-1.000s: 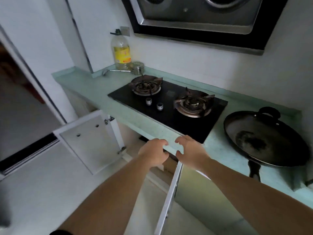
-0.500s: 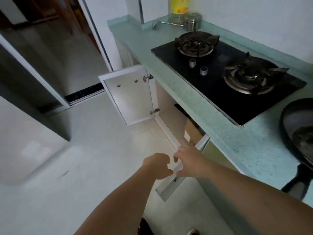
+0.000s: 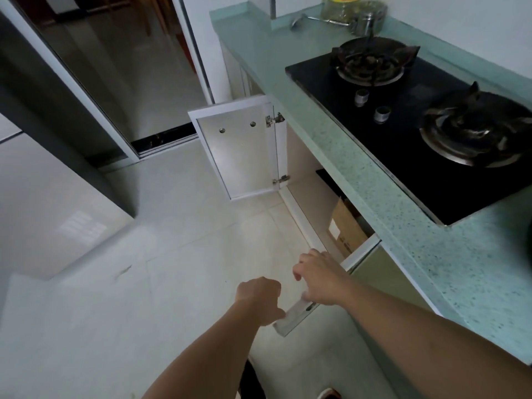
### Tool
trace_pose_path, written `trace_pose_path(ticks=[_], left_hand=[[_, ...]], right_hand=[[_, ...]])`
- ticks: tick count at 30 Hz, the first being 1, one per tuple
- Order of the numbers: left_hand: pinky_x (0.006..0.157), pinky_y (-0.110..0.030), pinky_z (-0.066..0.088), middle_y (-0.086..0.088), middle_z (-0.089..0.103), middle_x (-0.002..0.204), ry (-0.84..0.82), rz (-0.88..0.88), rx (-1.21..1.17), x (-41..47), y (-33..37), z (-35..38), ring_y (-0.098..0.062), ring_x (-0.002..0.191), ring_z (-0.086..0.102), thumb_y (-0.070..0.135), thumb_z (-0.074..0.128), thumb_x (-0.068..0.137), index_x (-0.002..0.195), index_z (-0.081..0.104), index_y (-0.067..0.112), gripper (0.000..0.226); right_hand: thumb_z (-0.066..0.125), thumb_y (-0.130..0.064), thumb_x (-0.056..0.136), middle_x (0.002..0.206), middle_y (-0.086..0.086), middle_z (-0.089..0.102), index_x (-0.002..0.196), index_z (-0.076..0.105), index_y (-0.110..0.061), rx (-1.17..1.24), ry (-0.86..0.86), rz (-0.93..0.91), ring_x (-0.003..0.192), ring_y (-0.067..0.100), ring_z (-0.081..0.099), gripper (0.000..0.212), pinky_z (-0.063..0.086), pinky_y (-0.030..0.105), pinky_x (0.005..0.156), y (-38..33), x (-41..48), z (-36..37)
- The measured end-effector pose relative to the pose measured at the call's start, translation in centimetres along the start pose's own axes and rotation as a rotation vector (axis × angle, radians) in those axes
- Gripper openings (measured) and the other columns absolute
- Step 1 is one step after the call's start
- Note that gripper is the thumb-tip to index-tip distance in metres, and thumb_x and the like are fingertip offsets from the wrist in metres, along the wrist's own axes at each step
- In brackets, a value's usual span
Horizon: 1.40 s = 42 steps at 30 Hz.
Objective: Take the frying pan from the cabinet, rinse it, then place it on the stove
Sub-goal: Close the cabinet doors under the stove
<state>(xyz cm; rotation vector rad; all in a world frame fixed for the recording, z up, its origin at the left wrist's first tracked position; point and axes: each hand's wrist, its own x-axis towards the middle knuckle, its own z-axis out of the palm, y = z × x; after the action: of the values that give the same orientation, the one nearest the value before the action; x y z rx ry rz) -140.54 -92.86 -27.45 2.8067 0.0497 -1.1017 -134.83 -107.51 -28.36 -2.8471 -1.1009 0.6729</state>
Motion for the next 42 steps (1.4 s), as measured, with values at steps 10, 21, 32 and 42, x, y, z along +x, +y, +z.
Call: trace_pose_path(ticks=[10,21,32,42], left_hand=[[0.078,-0.029,0.044,0.003,0.067,0.109,-0.118,0.125,0.132,3.4,-1.4,-1.2,-0.019,0.100,0.063,0.056,0.077,0.066,0.119,0.061,0.019,0.066],[0.081,-0.031,0.041,-0.001,0.065,0.108,0.283,0.160,0.142,10.8,-7.8,-8.4,-0.023,0.103,0.060,0.023,0.061,0.088,0.106,0.065,0.021,0.019],[0.080,-0.031,0.048,0.002,0.060,0.105,0.483,0.191,0.054,19.2,-7.7,-15.1,-0.019,0.094,0.059,0.018,0.054,0.091,0.111,0.061,0.022,0.022],[0.068,-0.029,0.048,0.002,0.062,0.091,0.246,0.078,-0.065,25.3,-2.5,-19.3,-0.019,0.080,0.059,0.033,0.048,0.090,0.107,0.062,0.018,0.027]], right_hand=[[0.077,-0.045,0.074,0.119,0.003,0.054,0.119,0.060,-0.020,-0.142,-0.206,-0.089,0.111,0.021,0.043,0.054,0.036,0.039,0.099,-0.8,3.3,0.0],[0.061,-0.023,0.090,0.104,0.002,0.064,0.109,0.057,-0.018,0.052,0.143,0.219,0.096,0.019,0.059,0.020,0.047,0.033,0.088,-1.7,11.0,-3.0],[0.050,-0.037,0.091,0.104,0.004,0.064,0.104,0.060,-0.015,0.448,0.045,0.477,0.097,0.022,0.060,0.028,0.046,0.031,0.080,1.2,15.5,-2.9],[0.054,-0.039,0.088,0.120,-0.004,0.063,0.119,0.058,-0.020,0.747,0.079,0.690,0.111,0.016,0.059,0.037,0.049,0.033,0.093,8.7,18.1,-3.8]])
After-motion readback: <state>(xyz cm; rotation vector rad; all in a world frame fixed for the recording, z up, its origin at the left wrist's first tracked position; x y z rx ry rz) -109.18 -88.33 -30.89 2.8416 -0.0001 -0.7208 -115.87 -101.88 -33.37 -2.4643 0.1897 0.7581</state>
